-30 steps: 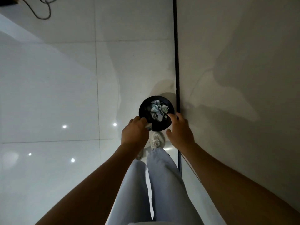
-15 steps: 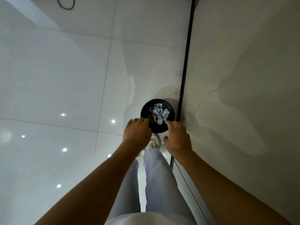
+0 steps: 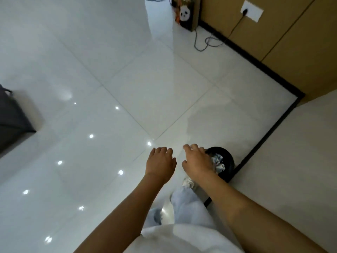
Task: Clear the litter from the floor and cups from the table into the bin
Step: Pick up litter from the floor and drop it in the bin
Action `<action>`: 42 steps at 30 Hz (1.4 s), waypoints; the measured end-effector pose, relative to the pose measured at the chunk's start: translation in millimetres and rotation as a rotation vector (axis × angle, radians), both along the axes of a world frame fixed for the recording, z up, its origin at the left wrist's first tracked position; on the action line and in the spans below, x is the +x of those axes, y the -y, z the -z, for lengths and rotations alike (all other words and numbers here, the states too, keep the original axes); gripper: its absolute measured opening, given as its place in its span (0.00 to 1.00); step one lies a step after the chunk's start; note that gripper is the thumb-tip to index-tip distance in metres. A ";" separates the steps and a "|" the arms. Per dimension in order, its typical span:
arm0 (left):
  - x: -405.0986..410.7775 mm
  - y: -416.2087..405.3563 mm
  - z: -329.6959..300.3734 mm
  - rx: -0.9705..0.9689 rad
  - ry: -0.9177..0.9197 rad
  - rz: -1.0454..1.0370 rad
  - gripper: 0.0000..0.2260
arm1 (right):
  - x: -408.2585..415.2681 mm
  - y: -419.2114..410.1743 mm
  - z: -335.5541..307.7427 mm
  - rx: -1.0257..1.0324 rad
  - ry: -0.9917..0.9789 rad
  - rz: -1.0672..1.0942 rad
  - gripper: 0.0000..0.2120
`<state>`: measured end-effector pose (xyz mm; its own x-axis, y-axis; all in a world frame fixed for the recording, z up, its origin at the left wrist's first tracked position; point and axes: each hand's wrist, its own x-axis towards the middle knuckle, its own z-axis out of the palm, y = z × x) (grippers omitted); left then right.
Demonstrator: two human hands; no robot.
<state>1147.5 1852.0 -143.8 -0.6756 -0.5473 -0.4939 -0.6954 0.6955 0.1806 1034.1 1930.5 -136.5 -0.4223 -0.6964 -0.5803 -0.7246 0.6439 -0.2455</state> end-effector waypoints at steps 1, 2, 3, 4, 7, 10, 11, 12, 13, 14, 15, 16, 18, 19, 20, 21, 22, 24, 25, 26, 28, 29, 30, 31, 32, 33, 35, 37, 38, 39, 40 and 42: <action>18.6 5.7 -3.7 -0.003 -0.007 -0.046 0.18 | 16.2 10.4 -3.9 0.008 -0.005 -0.045 0.23; 44.3 13.3 -8.6 -0.011 -0.016 -0.107 0.18 | 38.6 23.7 -8.5 0.011 -0.008 -0.095 0.24; 69.4 20.1 -12.7 -0.015 -0.017 -0.166 0.18 | 61.5 35.6 -12.3 0.010 -0.006 -0.140 0.24; 97.5 26.4 -16.5 -0.020 -0.019 -0.226 0.18 | 87.2 47.6 -16.1 0.011 -0.004 -0.191 0.24; 183.8 39.7 -27.1 -0.043 -0.029 -0.386 0.18 | 166.6 78.0 -25.8 0.002 -0.009 -0.339 0.26; 281.9 43.0 -34.8 -0.067 -0.017 -0.534 0.17 | 256.5 102.8 -33.5 -0.026 -0.014 -0.486 0.25; 308.3 42.5 -36.5 -0.069 -0.009 -0.578 0.17 | 281.2 108.0 -35.0 -0.037 -0.013 -0.527 0.24; 341.7 40.1 -38.5 -0.070 -0.003 -0.643 0.17 | 312.7 114.3 -36.7 -0.049 -0.009 -0.587 0.24; 370.9 36.6 -40.1 -0.063 0.008 -0.703 0.18 | 340.2 119.1 -37.9 -0.059 -0.003 -0.643 0.25; 401.2 32.2 -41.8 -0.058 0.017 -0.762 0.18 | 368.9 123.9 -38.7 -0.063 0.000 -0.702 0.25; 429.6 27.4 -43.5 -0.058 0.024 -0.817 0.18 | 395.6 127.5 -39.6 -0.063 0.007 -0.756 0.25; 451.1 23.4 -44.9 -0.058 0.029 -0.862 0.17 | 416.6 130.1 -40.6 -0.059 0.013 -0.801 0.25; 499.2 12.9 -49.4 -0.061 0.037 -0.987 0.17 | 467.0 135.3 -43.1 -0.046 0.022 -0.919 0.25; 520.6 8.8 -51.6 -0.066 0.035 -1.050 0.17 | 490.5 138.4 -43.2 -0.044 0.018 -0.982 0.25; 540.6 5.2 -53.4 -0.068 0.031 -1.112 0.17 | 512.7 141.5 -43.0 -0.049 0.019 -1.039 0.25; 555.8 2.6 -54.8 -0.066 0.025 -1.162 0.17 | 530.2 144.3 -43.2 -0.054 0.025 -1.082 0.25; 574.0 -1.5 -55.2 -0.067 0.021 -1.224 0.17 | 551.7 147.8 -43.3 -0.061 0.034 -1.137 0.25; 605.5 -7.9 -54.0 -0.059 0.017 -1.330 0.17 | 591.2 156.2 -42.8 -0.058 0.043 -1.247 0.26; 619.5 -8.7 -53.6 -0.055 0.015 -1.379 0.17 | 608.9 161.5 -42.5 -0.051 0.045 -1.295 0.26; 630.7 -7.6 -53.5 -0.053 0.011 -1.415 0.17 | 623.4 166.9 -42.1 -0.043 0.048 -1.331 0.26; 659.7 0.3 -50.3 -0.052 -0.003 -1.499 0.17 | 659.2 182.3 -38.3 -0.030 0.057 -1.416 0.25; 675.5 8.7 -48.6 -0.061 -0.012 -1.532 0.17 | 677.1 192.4 -35.0 -0.028 0.058 -1.452 0.25; 691.9 19.0 -47.3 -0.071 -0.018 -1.562 0.18 | 694.4 203.4 -31.9 -0.027 0.058 -1.480 0.25; 706.4 29.3 -46.9 -0.077 -0.021 -1.585 0.18 | 709.1 213.6 -29.8 -0.026 0.058 -1.499 0.25; 724.8 43.3 -45.8 -0.080 -0.022 -1.612 0.18 | 728.1 228.0 -27.0 -0.026 0.061 -1.514 0.25; 741.6 56.3 -45.2 -0.079 -0.020 -1.636 0.18 | 745.5 241.8 -25.3 -0.020 0.063 -1.523 0.25; 777.9 85.4 -46.7 -0.077 -0.013 -1.676 0.18 | 783.5 274.7 -23.0 -0.020 0.063 -1.543 0.25; 810.2 109.9 -50.7 -0.065 -0.003 -1.710 0.18 | 818.9 305.5 -24.7 -0.019 0.060 -1.559 0.25; 826.2 121.5 -52.8 -0.066 0.002 -1.722 0.18 | 837.4 321.0 -26.0 -0.022 0.054 -1.570 0.24; 842.7 132.8 -55.0 -0.070 0.003 -1.734 0.18 | 856.9 336.2 -27.8 -0.027 0.046 -1.585 0.24; 858.1 142.2 -57.0 -0.071 0.000 -1.749 0.18 | 875.2 349.7 -30.0 -0.028 0.045 -1.591 0.24; 888.1 156.1 -60.7 -0.067 -0.002 -1.774 0.18 | 911.0 370.7 -34.3 -0.021 0.051 -1.598 0.24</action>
<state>2035.6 1696.0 -83.0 0.6934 -0.5689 -0.4423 -0.5486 -0.8147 0.1878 1945.1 1559.8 -102.2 0.7334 -0.3924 -0.5551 -0.6119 -0.7368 -0.2877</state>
